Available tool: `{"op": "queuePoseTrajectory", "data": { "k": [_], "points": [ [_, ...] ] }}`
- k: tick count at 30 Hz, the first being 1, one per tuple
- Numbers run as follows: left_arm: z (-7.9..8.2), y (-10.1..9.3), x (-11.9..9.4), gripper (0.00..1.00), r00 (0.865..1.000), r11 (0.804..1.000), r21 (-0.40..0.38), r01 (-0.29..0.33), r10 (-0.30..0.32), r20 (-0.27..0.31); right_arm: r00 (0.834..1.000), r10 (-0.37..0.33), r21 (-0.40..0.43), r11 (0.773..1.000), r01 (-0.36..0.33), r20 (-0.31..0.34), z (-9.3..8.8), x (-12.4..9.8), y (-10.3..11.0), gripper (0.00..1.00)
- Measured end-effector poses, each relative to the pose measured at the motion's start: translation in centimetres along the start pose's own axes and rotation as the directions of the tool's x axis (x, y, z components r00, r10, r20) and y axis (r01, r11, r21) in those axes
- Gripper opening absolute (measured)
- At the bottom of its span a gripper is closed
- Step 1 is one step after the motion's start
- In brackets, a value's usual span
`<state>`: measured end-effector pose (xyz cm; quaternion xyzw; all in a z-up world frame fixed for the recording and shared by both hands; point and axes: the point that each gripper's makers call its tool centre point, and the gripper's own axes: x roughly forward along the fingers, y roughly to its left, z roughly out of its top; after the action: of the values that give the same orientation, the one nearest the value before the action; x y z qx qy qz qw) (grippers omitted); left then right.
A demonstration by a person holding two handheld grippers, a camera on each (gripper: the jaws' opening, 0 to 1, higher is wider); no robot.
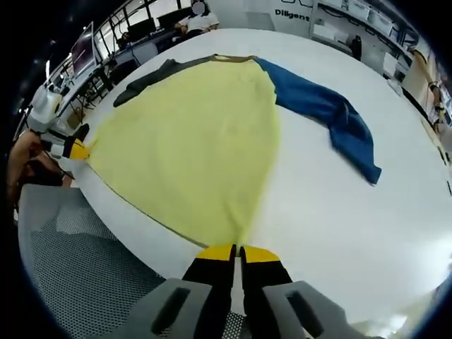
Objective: Fold the garment on the visible template until the final outline fits inside the template.
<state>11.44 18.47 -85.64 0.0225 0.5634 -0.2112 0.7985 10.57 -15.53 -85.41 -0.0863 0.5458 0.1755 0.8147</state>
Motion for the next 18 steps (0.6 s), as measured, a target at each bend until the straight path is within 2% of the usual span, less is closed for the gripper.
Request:
{"op": "queuePoseTrajectory", "data": {
  "k": [6, 18],
  "points": [
    [-0.9, -0.5, 0.2, 0.03, 1.000, 1.000, 0.015, 0.001, -0.001, -0.029, 0.999, 0.017, 0.001, 1.000, -0.017, -0.039, -1.1, 0.1, 0.0, 0.00],
    [-1.5, -0.4, 0.0, 0.03, 0.998, 0.999, 0.035, -0.030, 0.032, -0.053, 0.994, 0.050, -0.045, 0.997, -0.054, -0.097, -2.1, 0.4, 0.6, 0.00]
  ]
}}
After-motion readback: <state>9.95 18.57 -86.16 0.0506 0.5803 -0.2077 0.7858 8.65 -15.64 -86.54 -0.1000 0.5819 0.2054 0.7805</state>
